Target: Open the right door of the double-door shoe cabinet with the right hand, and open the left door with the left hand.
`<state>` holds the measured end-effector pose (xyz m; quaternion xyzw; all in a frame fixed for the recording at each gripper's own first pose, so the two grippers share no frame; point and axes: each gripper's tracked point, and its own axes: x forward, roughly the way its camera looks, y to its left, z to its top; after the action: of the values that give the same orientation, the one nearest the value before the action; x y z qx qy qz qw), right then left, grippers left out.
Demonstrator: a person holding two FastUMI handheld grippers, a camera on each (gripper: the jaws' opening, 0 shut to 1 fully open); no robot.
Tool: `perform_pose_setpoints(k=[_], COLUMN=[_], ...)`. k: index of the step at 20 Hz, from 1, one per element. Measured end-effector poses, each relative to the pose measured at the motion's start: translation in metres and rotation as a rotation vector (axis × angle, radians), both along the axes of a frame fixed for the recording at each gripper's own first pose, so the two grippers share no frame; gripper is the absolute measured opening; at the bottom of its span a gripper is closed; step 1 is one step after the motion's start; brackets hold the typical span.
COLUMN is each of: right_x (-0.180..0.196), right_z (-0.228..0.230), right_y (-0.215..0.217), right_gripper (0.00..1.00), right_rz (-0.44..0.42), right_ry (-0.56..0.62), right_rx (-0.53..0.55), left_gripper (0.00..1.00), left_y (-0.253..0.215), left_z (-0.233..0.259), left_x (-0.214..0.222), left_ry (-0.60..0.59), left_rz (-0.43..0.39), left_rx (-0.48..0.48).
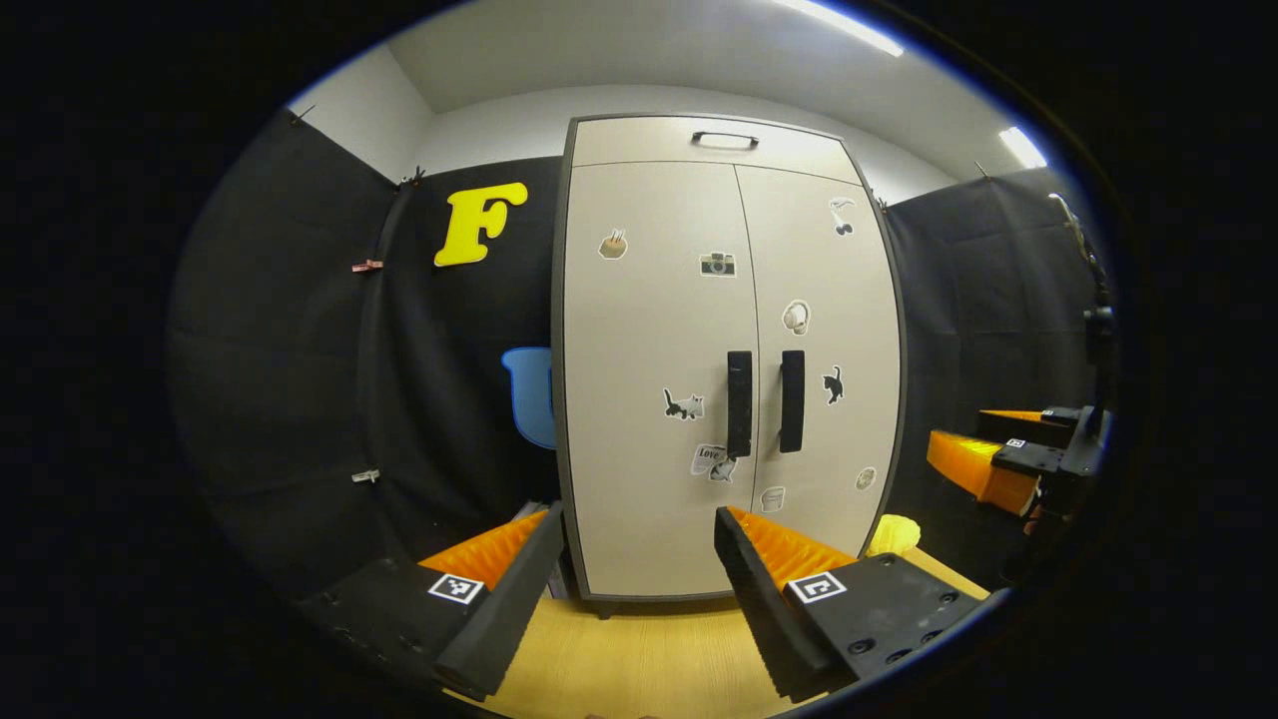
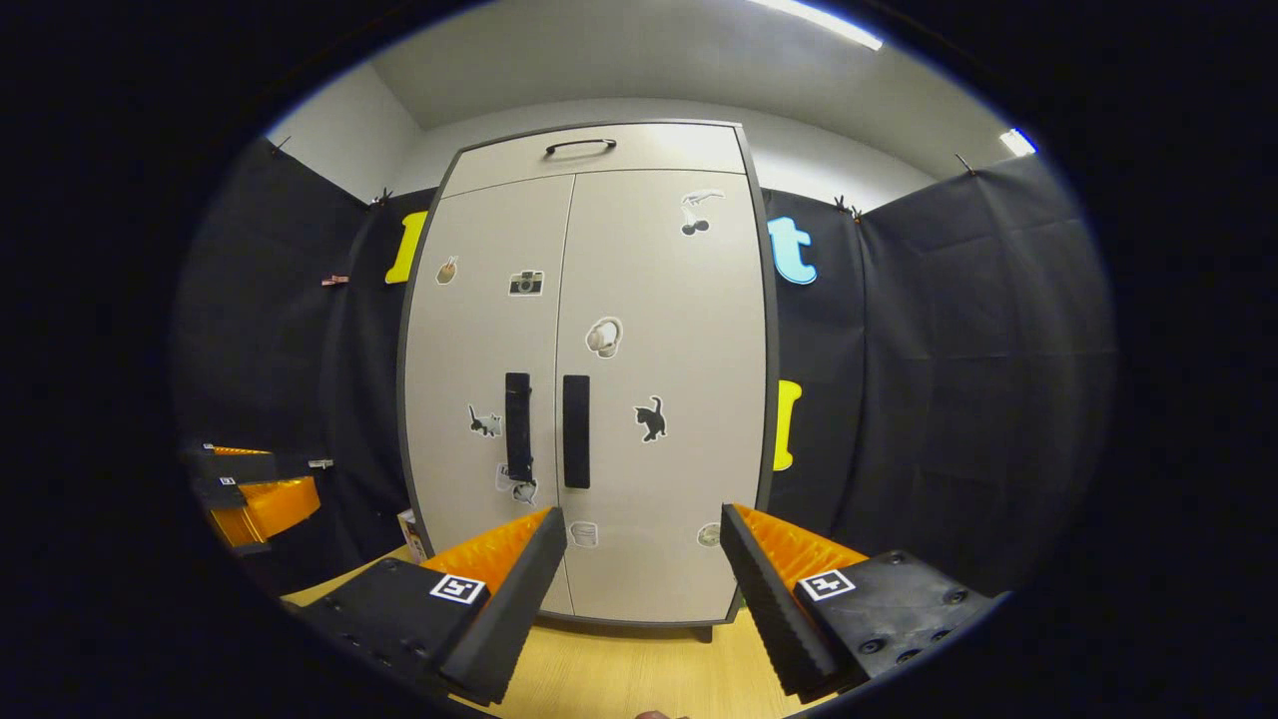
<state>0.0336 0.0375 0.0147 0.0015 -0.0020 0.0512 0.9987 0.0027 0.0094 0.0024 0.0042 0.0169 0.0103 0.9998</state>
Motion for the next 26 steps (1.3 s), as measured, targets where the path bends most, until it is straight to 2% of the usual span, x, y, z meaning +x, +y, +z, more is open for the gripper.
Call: perform_pose_setpoints(k=[26], right_x=[0.019], right_z=[0.008], right_y=[0.018], right_gripper=[0.98], right_rz=[0.045], right_ry=[0.010], right_rx=[0.028], left_gripper=[0.95], left_y=[0.007], left_z=[0.005], left_x=[-0.001], left_ry=[-0.002], left_rz=[0.034], left_rx=[0.003])
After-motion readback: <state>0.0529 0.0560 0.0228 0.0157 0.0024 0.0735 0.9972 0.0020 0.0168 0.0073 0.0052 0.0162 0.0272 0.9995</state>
